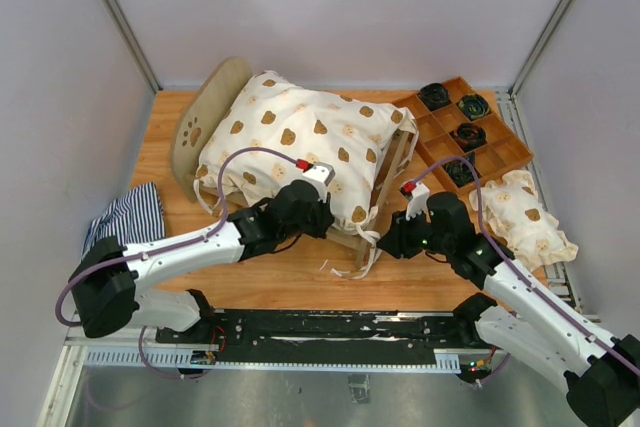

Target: Set up the pet bed

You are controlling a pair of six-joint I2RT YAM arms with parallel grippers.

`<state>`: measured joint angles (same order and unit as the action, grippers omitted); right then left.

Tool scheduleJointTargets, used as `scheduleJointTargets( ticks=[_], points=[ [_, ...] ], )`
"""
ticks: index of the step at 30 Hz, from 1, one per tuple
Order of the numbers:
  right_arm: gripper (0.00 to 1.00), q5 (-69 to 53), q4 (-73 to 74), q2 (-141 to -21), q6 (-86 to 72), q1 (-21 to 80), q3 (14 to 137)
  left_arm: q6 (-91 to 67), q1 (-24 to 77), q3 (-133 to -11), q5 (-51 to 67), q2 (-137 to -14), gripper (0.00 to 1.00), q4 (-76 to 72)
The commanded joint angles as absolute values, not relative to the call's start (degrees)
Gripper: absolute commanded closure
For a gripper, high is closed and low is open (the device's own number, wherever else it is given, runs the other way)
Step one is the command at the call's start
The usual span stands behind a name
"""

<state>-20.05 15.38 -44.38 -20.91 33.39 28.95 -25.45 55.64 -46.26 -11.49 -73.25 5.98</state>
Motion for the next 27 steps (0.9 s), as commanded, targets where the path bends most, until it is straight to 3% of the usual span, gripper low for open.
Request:
scheduleJointTargets(
  ticks=[1, 6, 11, 15, 21, 27],
  points=[
    [0.76, -19.33, 13.28, -43.89, -21.36, 34.58, 28.02, -22.39, 56.03, -47.29, -15.60, -70.35, 0.99, 4.46],
    [0.74, -17.42, 14.18, -42.52, -21.34, 34.70, 27.93, -19.61, 56.00, -49.04, -17.41, -68.79, 1.00, 6.47],
    [0.82, -17.15, 15.64, -39.98, -21.79, 34.87, 28.40, -19.04, 56.01, -50.05, -17.31, -67.11, 1.00, 7.32],
    [0.83, -16.63, 16.95, -38.06, -21.59, 34.96, 29.12, -16.21, 56.02, -51.42, -17.21, -65.56, 1.00, 7.68],
    [0.68, -19.78, 16.28, -36.31, -22.77, 37.62, 31.18, -12.56, 55.79, -56.15, -21.32, -65.52, 1.00, 11.16],
    [0.55, -15.12, 14.27, -36.41, -22.52, 43.93, 34.33, -13.69, 54.39, -59.40, -16.19, -67.32, 1.00, 12.39]
  ],
)
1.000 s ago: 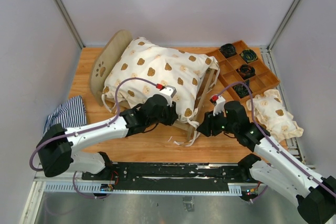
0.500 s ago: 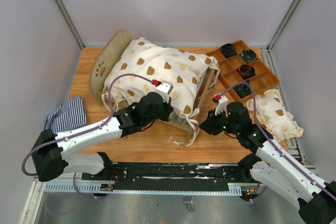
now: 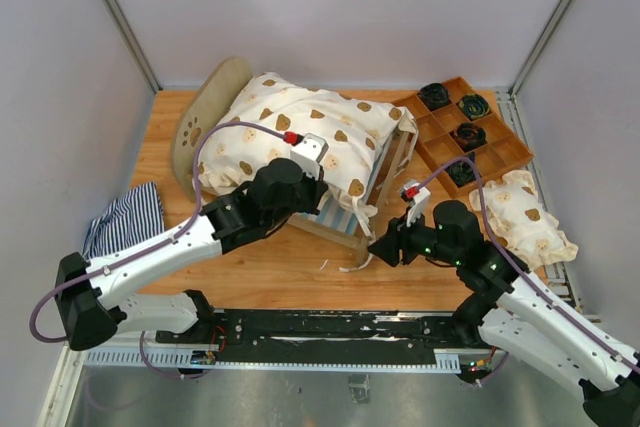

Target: Set up the pet bed

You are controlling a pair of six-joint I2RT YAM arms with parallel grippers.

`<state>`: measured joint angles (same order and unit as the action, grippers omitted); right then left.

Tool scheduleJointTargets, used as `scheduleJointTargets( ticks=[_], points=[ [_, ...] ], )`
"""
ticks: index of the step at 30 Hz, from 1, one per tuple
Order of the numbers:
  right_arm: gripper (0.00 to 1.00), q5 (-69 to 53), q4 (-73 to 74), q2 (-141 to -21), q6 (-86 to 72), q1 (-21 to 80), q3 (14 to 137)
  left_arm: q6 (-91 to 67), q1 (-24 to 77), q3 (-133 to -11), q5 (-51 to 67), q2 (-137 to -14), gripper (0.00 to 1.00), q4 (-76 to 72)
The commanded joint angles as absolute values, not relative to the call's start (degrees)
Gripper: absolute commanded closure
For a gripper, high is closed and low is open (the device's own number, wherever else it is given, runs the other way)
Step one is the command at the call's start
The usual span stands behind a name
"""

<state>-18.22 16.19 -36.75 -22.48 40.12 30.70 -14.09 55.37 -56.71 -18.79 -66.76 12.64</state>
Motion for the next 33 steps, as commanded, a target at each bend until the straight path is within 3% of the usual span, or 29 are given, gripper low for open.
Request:
scheduleJointTargets(
  ticks=[1, 14, 15, 19, 20, 23, 25, 26, 28, 33],
  points=[
    [0.53, -14.04, 13.91, -36.53, -22.32, 44.68, 34.64, -14.18, 53.94, -59.61, -14.66, -67.59, 1.00, 12.44],
    [0.51, -5.02, 12.87, -46.69, -18.41, 47.03, 40.17, -16.34, 50.96, -59.64, -7.01, -68.88, 1.00, 13.11],
    [0.56, -3.67, 13.27, -47.43, -18.49, 47.10, 40.62, -16.43, 50.59, -59.75, -6.58, -68.97, 1.00, 13.30],
    [0.97, 2.67, 15.15, -46.98, -19.27, 47.11, 41.72, -16.45, 48.76, -59.75, -5.47, -68.76, 1.00, 14.07],
    [0.99, 3.46, 14.64, -46.13, -19.33, 47.07, 41.51, -16.44, 48.22, -59.76, -5.43, -68.56, 0.99, 14.33],
    [1.00, 3.91, 10.69, -43.87, -20.34, 47.08, 39.94, -16.25, 47.46, -61.43, -7.10, -68.16, 0.81, 16.28],
    [1.00, 2.22, 7.50, -42.90, -21.59, 47.03, 38.91, -16.09, 47.46, -62.43, -8.55, -67.99, 0.52, 16.98],
    [1.00, 1.19, 6.07, -42.78, -22.27, 47.06, 38.75, -16.13, 47.46, -62.77, -8.66, -67.79, 0.45, 17.23],
    [1.00, 0.44, 4.31, -43.31, -23.19, 47.08, 38.87, -17.38, 47.45, -62.90, -7.09, -67.13, 0.40, 17.25],
    [1.00, 3.40, 5.09, -46.37, -23.55, 47.02, 41.37, -21.72, 47.99, -56.69, 4.95, -64.35, 0.40, 10.77]
  ],
)
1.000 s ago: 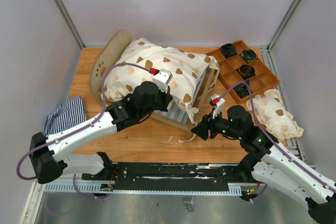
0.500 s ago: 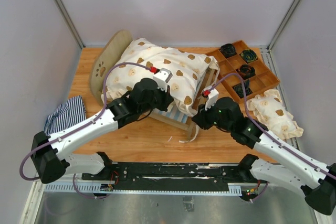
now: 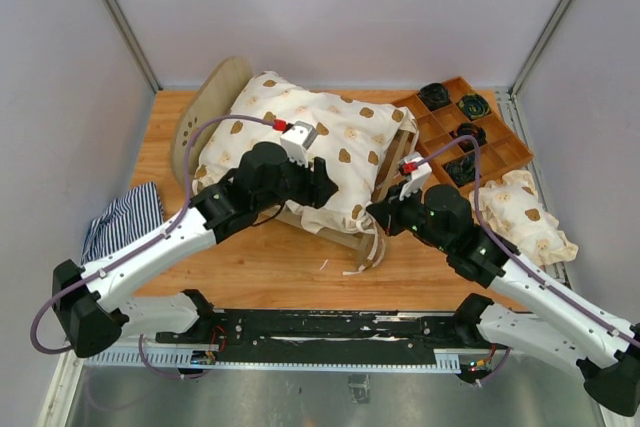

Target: Set up the pet bed

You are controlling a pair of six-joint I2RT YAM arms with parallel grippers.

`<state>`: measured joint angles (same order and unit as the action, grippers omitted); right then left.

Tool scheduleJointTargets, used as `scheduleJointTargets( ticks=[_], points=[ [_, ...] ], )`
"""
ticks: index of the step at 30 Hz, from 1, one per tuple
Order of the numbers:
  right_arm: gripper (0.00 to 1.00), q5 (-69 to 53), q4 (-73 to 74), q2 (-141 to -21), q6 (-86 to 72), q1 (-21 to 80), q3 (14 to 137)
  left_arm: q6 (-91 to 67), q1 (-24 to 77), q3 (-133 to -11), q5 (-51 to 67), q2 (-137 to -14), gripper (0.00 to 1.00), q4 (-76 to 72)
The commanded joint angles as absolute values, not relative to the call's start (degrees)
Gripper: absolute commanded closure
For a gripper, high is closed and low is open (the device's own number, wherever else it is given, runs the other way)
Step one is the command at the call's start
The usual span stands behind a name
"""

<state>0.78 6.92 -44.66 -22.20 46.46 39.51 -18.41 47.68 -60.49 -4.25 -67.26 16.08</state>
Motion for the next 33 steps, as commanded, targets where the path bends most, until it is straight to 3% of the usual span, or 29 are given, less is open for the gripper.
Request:
scheduleJointTargets(
  ticks=[1, 7, 21, 23, 25, 27, 29, 33],
  points=[
    [1.00, 4.03, 5.24, -46.69, -23.57, 46.99, 41.51, -22.52, 48.48, -55.38, 6.47, -64.34, 0.40, 9.72],
    [1.00, 8.76, 5.27, -47.41, -23.81, 46.71, 41.95, -22.32, 52.98, -51.76, 8.08, -67.88, 0.38, 7.21],
    [1.00, 12.66, 5.80, -46.46, -25.03, 46.01, 41.83, -25.25, 55.18, -51.94, -2.40, -76.55, 0.37, 4.41],
    [1.00, 12.38, 5.85, -46.26, -24.68, 45.98, 41.75, -24.61, 55.18, -52.78, -4.41, -77.10, 0.51, 5.51],
    [1.00, 11.44, 5.95, -45.77, -23.92, 45.90, 41.86, -22.58, 55.16, -53.39, -7.76, -75.86, 0.79, 7.03],
    [1.00, 9.86, 6.66, -45.39, -22.79, 45.92, 42.24, -20.11, 55.17, -53.07, -11.74, -72.93, 0.94, 7.27],
    [1.00, 7.75, 8.93, -45.35, -21.96, 45.85, 43.52, -16.48, 55.00, -52.94, -15.02, -70.17, 1.00, 6.84],
    [1.00, 0.32, 12.58, -45.16, -21.18, 45.82, 45.59, -8.66, 53.08, -56.08, -12.37, -69.00, 1.00, 9.11]
  ],
)
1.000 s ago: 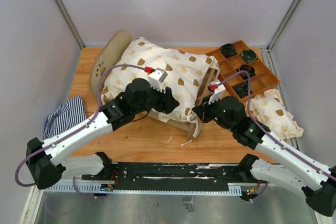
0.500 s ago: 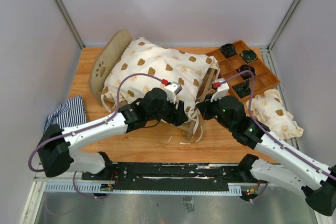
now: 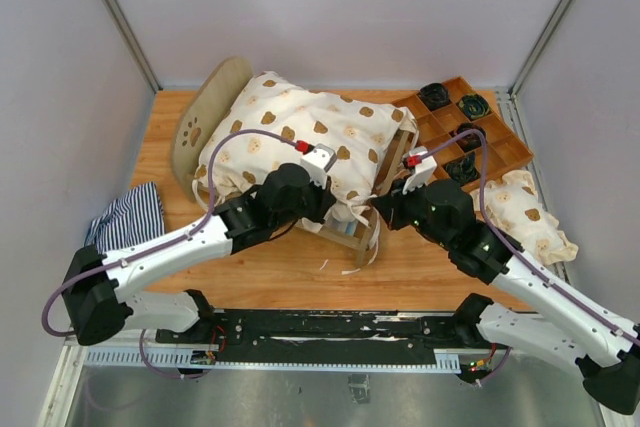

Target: Set up the pet bed

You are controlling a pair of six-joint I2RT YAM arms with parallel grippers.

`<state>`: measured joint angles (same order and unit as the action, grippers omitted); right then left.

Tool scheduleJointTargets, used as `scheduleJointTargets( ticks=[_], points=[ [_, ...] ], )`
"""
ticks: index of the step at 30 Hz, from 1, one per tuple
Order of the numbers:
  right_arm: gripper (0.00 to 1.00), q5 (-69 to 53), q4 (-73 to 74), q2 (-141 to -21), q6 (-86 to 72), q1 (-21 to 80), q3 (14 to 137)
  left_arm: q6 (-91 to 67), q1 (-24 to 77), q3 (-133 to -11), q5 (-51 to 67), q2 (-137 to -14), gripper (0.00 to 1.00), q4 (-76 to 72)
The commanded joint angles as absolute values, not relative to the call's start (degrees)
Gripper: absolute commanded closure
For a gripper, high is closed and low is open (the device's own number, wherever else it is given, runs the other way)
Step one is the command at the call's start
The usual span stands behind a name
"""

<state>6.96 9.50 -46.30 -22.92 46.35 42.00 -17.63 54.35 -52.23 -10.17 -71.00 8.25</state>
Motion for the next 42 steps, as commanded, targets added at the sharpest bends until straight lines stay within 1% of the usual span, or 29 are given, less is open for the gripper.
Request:
scheduleJointTargets(
  ticks=[1, 3, 4, 6, 9, 11, 14, 17, 19, 21, 25, 27, 29, 31, 33, 38, 42],
  points=[
    [1.00, 0.13, 12.79, -44.82, -21.28, 45.84, 45.69, -6.62, 52.38, -56.68, -9.22, -69.14, 1.00, 9.90],
    [1.00, 3.17, 12.69, -44.34, -20.80, 45.84, 45.50, -4.48, 50.96, -58.14, -5.36, -69.97, 1.00, 12.18],
    [1.00, 6.53, 12.72, -44.37, -20.20, 45.81, 45.55, -3.16, 50.35, -58.83, -2.82, -70.30, 1.00, 13.10],
    [1.00, 14.49, 12.69, -44.79, -17.84, 45.76, 46.20, 2.53, 50.10, -58.71, 2.92, -70.30, 1.00, 13.85],
    [1.00, 21.18, 12.48, -46.36, -14.75, 45.13, 48.03, 10.33, 50.02, -58.24, 8.34, -70.34, 1.00, 16.33],
    [1.00, 22.52, 12.43, -47.71, -13.50, 44.76, 49.70, 14.72, 49.87, -60.54, 11.72, -72.65, 1.00, 21.28],
    [1.00, 20.99, 11.68, -49.21, -12.99, 44.69, 50.62, 22.15, 49.77, -66.48, 14.24, -78.66, 1.00, 29.75],
    [1.00, 19.49, 10.44, -49.57, -14.17, 44.73, 49.24, 24.61, 49.83, -70.04, 7.67, -83.27, 0.99, 30.70],
    [1.00, 19.41, 9.22, -49.48, -15.05, 44.67, 48.01, 25.20, 49.75, -71.30, 6.51, -84.14, 0.96, 28.70],
    [1.00, 19.78, 8.45, -49.73, -15.98, 44.47, 47.52, 24.93, 49.72, -70.80, 7.01, -82.59, 0.94, 23.42],
    [1.00, 20.13, 7.25, -51.01, -17.30, 43.28, 47.95, 24.52, 49.60, -65.67, 1.96, -78.36, 0.77, 11.43],
    [1.00, 18.99, 6.25, -51.88, -18.25, 41.89, 48.52, 24.29, 49.57, -64.40, -1.68, -77.56, 0.67, 8.34],
    [1.00, 17.12, 5.66, -52.95, -18.98, 40.56, 49.09, 23.02, 49.64, -63.95, -6.17, -77.31, 0.61, 7.19],
    [1.00, 15.43, 5.31, -54.18, -19.62, 39.41, 49.68, 21.20, 49.66, -62.97, -7.83, -76.15, 0.57, 6.63],
    [1.00, 13.25, 5.36, -55.43, -20.19, 38.17, 50.38, 19.68, 50.29, -59.97, -6.20, -73.27, 0.54, 4.19],
    [1.00, 11.21, 5.41, -56.01, -20.92, 36.45, 50.80, 20.63, 55.25, -49.28, -0.76, -65.24, 0.53, -6.80],
    [1.00, 9.13, 5.13, -56.78, -21.82, 35.31, 50.68, 18.91, 57.54, -45.96, 0.50, -64.19, 0.52, -9.37]
  ],
)
